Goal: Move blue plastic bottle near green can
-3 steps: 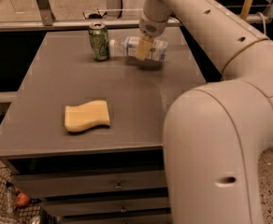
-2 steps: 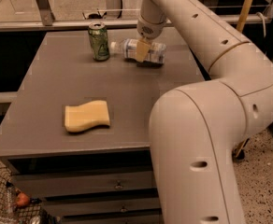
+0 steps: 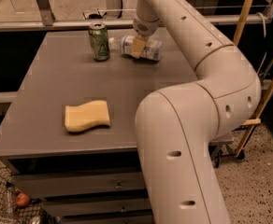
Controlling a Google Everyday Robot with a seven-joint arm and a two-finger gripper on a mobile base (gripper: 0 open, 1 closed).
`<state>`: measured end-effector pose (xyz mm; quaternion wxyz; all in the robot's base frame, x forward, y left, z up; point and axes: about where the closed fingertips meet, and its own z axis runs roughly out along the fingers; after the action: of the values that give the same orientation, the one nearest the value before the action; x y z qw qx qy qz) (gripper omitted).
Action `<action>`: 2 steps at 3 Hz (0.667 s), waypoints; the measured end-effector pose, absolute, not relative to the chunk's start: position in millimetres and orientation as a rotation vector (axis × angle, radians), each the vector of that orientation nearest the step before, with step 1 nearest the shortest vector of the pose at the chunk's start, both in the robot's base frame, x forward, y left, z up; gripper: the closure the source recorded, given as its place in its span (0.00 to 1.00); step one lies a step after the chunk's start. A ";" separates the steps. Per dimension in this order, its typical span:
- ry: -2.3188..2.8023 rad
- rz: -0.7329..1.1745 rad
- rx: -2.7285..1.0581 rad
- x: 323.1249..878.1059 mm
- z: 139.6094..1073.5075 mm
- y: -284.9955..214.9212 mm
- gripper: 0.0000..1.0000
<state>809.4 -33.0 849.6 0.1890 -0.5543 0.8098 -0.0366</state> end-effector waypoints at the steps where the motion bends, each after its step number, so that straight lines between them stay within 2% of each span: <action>1: 2.249 -0.103 -1.569 814.2 856.4 -23.0 1.00; 2: 2.218 -0.088 -1.600 814.5 861.0 -10.4 1.00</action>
Offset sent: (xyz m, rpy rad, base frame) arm 0.0128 0.0329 0.0320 0.0224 -0.0247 0.0884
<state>814.5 -10.4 861.0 0.2014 -0.5728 0.7939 -0.0316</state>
